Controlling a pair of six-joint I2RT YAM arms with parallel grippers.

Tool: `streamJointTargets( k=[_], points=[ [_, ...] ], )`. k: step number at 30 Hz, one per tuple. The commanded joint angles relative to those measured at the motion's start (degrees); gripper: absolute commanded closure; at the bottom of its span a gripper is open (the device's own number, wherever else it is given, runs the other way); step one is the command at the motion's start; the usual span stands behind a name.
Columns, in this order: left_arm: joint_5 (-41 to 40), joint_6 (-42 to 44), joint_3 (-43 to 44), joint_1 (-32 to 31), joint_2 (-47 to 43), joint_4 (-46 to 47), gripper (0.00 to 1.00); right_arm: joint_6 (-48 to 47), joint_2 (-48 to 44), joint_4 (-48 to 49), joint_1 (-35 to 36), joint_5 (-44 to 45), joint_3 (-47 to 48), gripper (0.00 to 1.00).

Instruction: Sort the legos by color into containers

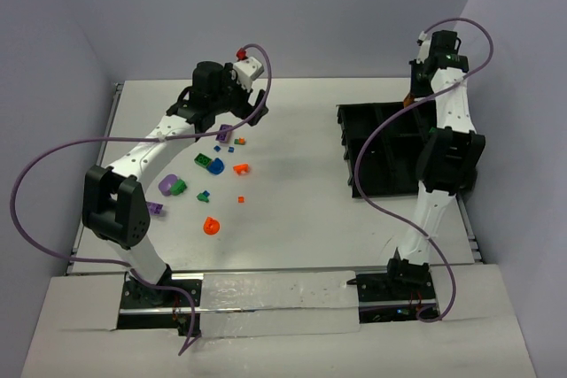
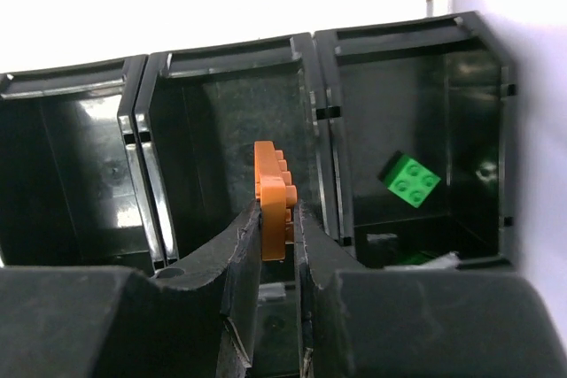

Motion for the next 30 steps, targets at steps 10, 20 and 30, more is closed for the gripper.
streamJointTargets(
  k=[10,20,30],
  points=[
    [-3.7,0.0,3.3,0.3,-0.2,-2.7,0.01,0.8,6.0,6.7,7.7,16.0,-0.9,1.0],
    [-6.9,0.2,2.8,0.3,-0.6,-3.0,0.01,-0.3,10.2,9.6,10.9,25.1,0.0,0.89],
    [-7.7,0.1,2.5,0.3,-0.7,-3.1,0.01,-1.6,10.6,10.0,10.8,27.8,-1.3,0.44]
  ],
)
